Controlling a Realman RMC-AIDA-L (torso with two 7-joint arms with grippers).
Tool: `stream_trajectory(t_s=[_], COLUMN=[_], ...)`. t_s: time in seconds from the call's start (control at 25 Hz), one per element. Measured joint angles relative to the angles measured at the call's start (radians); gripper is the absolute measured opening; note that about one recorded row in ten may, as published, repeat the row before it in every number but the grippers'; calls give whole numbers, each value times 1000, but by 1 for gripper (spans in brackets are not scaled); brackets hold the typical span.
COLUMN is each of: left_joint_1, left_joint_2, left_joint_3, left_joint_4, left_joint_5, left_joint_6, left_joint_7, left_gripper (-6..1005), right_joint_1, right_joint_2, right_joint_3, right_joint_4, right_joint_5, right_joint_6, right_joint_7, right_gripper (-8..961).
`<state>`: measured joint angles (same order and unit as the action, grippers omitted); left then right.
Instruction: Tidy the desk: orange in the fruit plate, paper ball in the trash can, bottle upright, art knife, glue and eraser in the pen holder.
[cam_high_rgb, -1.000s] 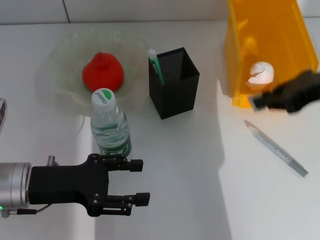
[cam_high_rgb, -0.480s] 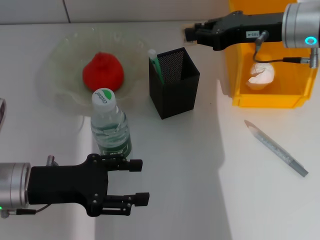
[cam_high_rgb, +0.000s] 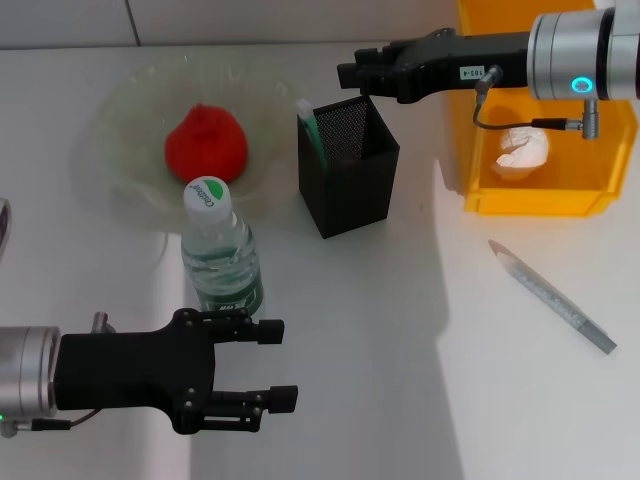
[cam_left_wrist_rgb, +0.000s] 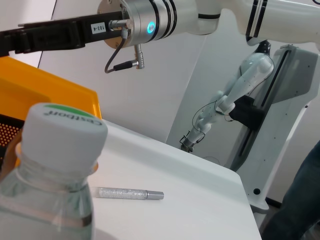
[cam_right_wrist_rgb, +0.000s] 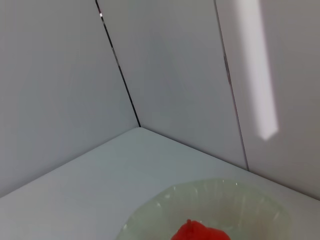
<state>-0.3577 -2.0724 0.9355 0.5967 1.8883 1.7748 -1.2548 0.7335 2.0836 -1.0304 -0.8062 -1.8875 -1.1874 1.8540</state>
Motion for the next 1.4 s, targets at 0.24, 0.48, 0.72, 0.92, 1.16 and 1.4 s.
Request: stream_trajectory(t_s=[0.24, 0.48, 0.72, 0.92, 1.16, 1.4], left_joint_1=[1, 5, 11, 11, 0, -2], left_joint_2=[0, 0, 1, 2, 0, -1], left_joint_3=[0, 0, -5, -4, 0, 0], left_joint_4=[0, 0, 0, 0, 0, 0], left_joint_5=[0, 0, 0, 0, 0, -3], left_joint_6=[0, 0, 0, 0, 0, 0], left_joint_7=[0, 0, 0, 0, 0, 5], left_gripper=[769, 769, 769, 769, 769, 769], right_joint_1=[-3, -67, -200, -214, -232, -241], right_joint_2=[0, -24, -2, 3, 2, 3], right_joint_3=[5, 21, -22, -86, -241, -358], right_joint_4=[-3, -174, -748, -918, -920, -793], right_joint_5=[4, -41, -483, -659, -816, -872], right_joint_6=[-11, -148, -445, -624, -694, -589], right_joint_7=[-1, 131, 510, 662, 793, 845], right_gripper=[485, 500, 510, 508, 505, 503])
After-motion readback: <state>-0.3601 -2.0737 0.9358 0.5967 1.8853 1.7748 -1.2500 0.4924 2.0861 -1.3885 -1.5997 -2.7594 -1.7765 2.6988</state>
